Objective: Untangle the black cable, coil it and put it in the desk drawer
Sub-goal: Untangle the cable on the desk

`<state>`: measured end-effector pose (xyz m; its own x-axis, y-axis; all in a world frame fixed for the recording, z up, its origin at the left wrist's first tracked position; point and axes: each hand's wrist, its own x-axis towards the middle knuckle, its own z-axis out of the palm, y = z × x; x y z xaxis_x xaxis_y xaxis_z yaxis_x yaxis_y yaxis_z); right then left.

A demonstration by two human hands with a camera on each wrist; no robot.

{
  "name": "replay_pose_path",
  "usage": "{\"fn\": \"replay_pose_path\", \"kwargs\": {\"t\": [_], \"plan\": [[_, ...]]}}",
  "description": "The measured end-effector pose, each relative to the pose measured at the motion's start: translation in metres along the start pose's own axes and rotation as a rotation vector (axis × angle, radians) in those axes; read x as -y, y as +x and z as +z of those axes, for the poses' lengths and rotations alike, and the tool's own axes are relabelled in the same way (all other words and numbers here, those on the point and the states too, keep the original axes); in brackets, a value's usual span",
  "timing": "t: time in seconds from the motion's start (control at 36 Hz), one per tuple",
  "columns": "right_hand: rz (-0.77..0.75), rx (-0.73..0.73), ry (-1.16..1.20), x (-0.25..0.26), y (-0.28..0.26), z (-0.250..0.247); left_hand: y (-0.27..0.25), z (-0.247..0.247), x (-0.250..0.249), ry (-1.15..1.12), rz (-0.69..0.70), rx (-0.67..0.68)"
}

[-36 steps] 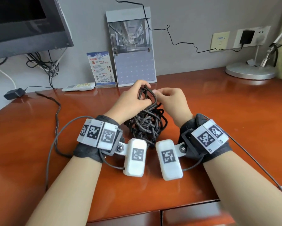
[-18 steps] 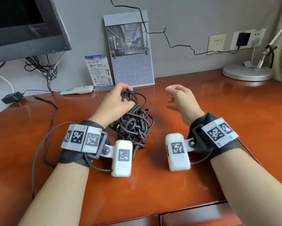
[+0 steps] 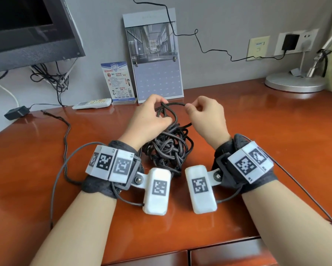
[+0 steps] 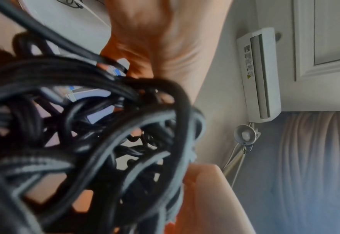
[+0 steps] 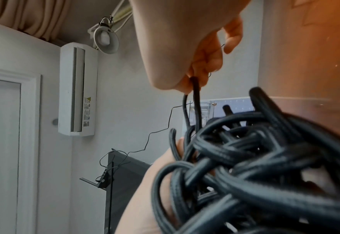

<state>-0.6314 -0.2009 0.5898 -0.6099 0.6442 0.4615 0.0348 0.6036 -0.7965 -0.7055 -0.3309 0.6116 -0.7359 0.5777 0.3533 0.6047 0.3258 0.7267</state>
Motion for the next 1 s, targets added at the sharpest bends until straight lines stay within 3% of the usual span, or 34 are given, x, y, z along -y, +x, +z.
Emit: {"fn": "replay_pose_path", "kwargs": {"t": [0.11, 0.19, 0.28, 0.39, 0.58, 0.78, 0.89, 1.0], "plan": [[0.161, -0.046, 0.059, -0.004, 0.003, -0.001, 0.000, -0.001, 0.000, 0.020, -0.011, -0.027], [0.173, -0.018, 0.077, -0.005, 0.003, -0.003, -0.002, 0.002, -0.001, 0.019, 0.015, 0.000], [0.078, 0.031, 0.218, -0.002, 0.002, -0.004, -0.003, 0.003, 0.000, -0.001, 0.008, 0.033], [-0.092, 0.082, 0.229, 0.006, 0.000, -0.001, -0.005, 0.005, -0.002, -0.078, 0.008, 0.112], [-0.123, -0.091, -0.015, -0.003, 0.003, -0.005, -0.007, 0.003, -0.007, -0.008, 0.052, 0.173], [0.054, -0.321, -0.146, -0.015, 0.012, -0.028, -0.003, -0.006, 0.000, 0.035, 0.026, 0.068], [0.095, -0.149, -0.278, -0.019, 0.012, -0.026, -0.004, -0.002, -0.001, 0.057, 0.040, 0.066], [-0.118, 0.027, -0.288, -0.018, 0.010, -0.023, -0.006, 0.001, -0.003, 0.023, 0.045, 0.109]]}}
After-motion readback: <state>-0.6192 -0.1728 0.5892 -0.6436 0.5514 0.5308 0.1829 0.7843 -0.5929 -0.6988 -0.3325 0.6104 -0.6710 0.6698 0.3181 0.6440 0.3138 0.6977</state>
